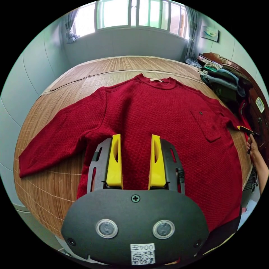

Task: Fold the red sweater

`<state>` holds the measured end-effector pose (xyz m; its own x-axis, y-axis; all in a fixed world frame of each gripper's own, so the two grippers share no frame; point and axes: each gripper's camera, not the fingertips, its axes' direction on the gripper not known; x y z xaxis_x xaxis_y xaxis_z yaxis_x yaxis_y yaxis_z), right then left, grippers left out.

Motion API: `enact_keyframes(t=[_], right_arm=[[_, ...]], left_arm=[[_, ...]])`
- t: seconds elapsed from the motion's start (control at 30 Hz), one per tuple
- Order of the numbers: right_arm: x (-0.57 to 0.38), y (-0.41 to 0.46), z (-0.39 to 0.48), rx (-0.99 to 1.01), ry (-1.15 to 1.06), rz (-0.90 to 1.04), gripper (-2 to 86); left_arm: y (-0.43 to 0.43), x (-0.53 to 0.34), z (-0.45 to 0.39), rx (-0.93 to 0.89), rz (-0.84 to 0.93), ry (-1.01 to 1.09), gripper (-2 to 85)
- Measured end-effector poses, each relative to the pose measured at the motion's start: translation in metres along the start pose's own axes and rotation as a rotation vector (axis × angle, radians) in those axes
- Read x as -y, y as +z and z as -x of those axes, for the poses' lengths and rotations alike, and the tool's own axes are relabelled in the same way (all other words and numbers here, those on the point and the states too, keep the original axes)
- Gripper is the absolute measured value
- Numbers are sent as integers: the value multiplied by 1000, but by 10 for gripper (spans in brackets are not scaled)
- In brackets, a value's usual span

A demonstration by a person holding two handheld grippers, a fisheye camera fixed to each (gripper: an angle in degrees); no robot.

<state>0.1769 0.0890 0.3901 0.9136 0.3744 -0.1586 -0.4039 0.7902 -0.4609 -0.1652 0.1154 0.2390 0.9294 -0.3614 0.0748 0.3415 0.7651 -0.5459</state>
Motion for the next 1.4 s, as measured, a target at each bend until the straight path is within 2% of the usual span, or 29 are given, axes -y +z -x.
enact_keyframes(t=[0.2, 0.33, 0.4, 0.57, 0.67, 0.87, 0.97, 1.2, 1.4], right_arm=[[3, 10, -17, -43, -136, 3, 81], [11, 5, -45, 65, -50, 28, 87], [10, -8, -37, 88, -30, -18, 100], [-11, -51, 64, 332, -126, -212, 112], [-10, -40, 128, 380, -217, -176, 123], [-15, 3, 199, 183, -341, -138, 136], [-8, 27, 210, 166, -357, 1, 134], [-3, 30, 187, 236, -301, 2, 117], [-6, 20, 154, 252, -159, -33, 60]], left_arm=[[4, -2, 11, -36, -12, -70, 117], [7, -3, 17, -74, -20, -92, 108], [8, -2, 15, -72, -21, -90, 107], [11, -2, 12, -63, -21, -86, 105], [12, -1, 12, -64, -20, -90, 103], [14, -1, 11, -58, -22, -87, 101], [15, 0, 11, -59, -23, -87, 102], [16, 0, 11, -57, -24, -87, 101], [16, 1, 12, -56, -23, -89, 100]])
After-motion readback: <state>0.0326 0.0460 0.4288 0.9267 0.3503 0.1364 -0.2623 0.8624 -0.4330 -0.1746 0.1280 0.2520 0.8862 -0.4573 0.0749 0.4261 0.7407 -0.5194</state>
